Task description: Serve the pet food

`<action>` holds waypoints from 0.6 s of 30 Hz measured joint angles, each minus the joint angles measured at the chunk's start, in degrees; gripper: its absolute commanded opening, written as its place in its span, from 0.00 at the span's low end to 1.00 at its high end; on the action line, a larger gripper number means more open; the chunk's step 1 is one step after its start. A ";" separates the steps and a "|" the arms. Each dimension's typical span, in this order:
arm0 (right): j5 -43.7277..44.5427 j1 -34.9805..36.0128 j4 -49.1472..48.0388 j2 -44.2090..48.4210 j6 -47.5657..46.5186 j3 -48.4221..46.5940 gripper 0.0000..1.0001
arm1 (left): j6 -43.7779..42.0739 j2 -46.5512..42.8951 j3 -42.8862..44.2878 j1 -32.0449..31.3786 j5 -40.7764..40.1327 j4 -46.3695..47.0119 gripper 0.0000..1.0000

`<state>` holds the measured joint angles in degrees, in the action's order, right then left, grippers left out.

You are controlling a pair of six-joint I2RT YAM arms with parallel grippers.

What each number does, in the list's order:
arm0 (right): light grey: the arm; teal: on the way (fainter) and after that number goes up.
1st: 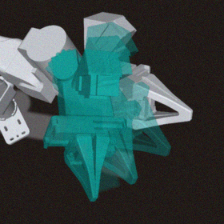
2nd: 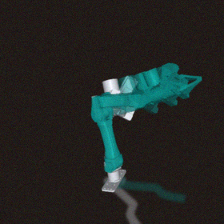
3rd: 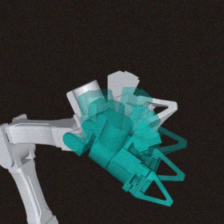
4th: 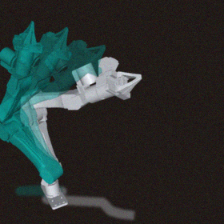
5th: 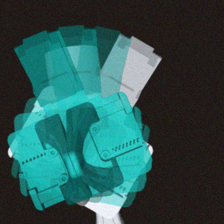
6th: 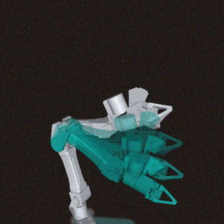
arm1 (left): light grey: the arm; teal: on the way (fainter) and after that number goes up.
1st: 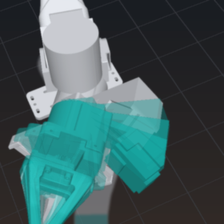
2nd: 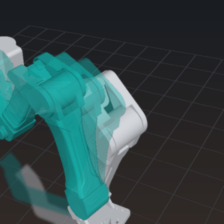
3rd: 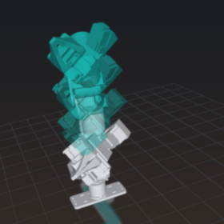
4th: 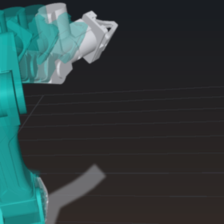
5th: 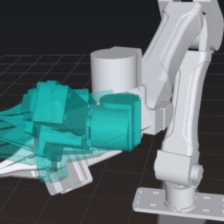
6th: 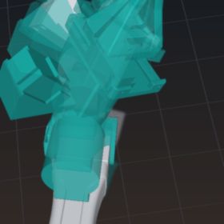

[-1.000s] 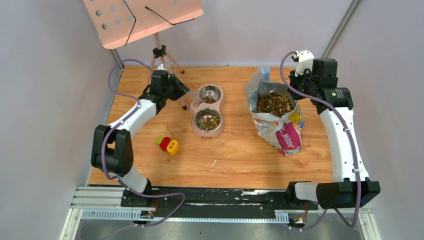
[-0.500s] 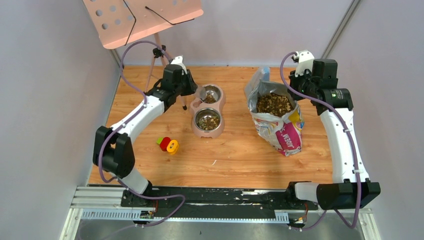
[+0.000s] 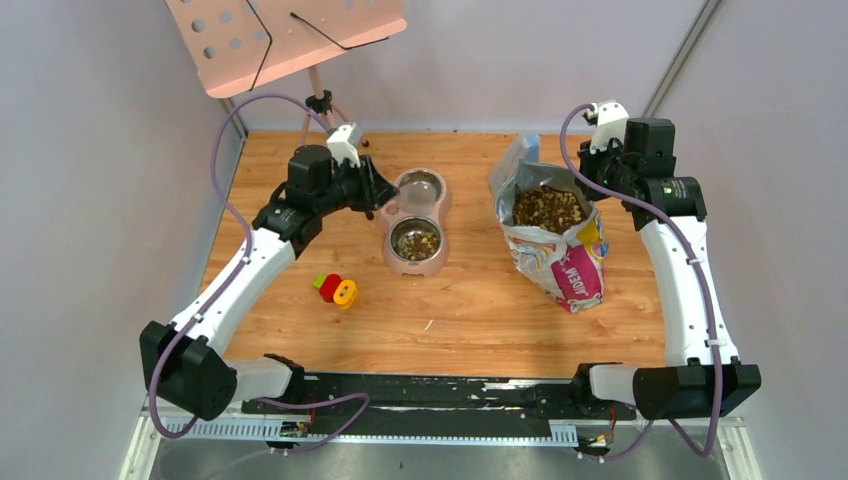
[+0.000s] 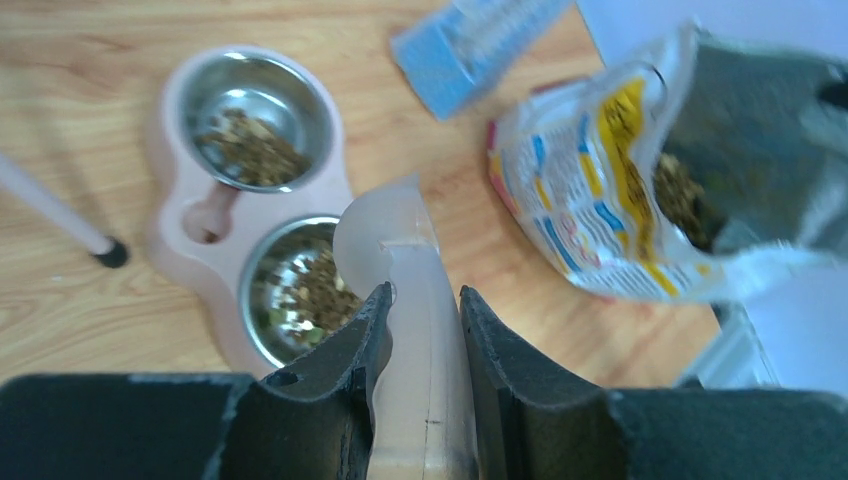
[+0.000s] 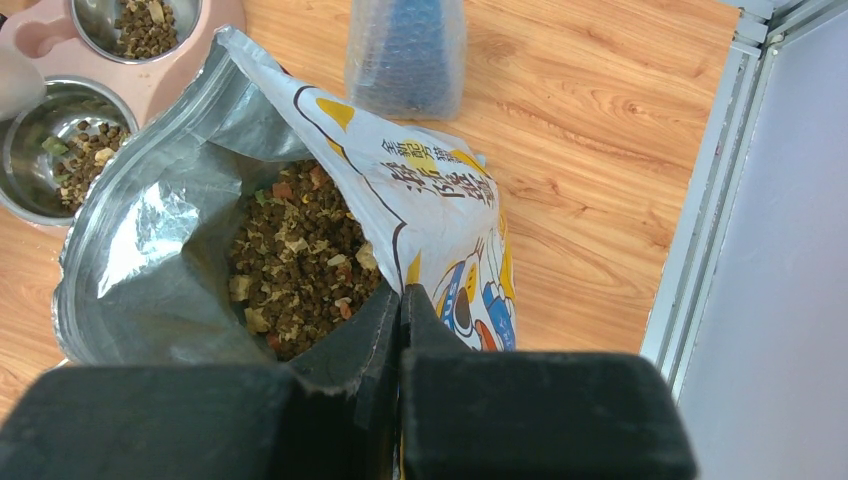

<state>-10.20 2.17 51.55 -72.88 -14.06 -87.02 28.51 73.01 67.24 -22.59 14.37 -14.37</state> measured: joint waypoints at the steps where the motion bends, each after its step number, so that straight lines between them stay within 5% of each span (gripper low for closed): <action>1: 0.00 0.00 0.00 0.00 0.00 0.00 0.00 | -0.79 -0.44 -1.03 -0.02 2.82 0.33 0.00; 7: -0.57 0.00 0.00 0.00 0.02 0.04 0.00 | -4.15 -0.74 -2.38 -0.22 19.80 4.15 0.00; 14: -0.92 0.00 0.00 0.00 0.09 0.04 0.00 | -12.22 6.49 17.94 -0.33 32.13 1.53 0.00; 18: -0.96 0.00 -0.39 0.09 0.33 0.39 0.00 | -11.80 8.15 21.77 -1.25 34.84 3.10 0.00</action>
<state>-11.16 2.17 51.16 -72.79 -13.74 -86.63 16.71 81.17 89.01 -23.83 49.21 -11.27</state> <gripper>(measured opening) 0.017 0.348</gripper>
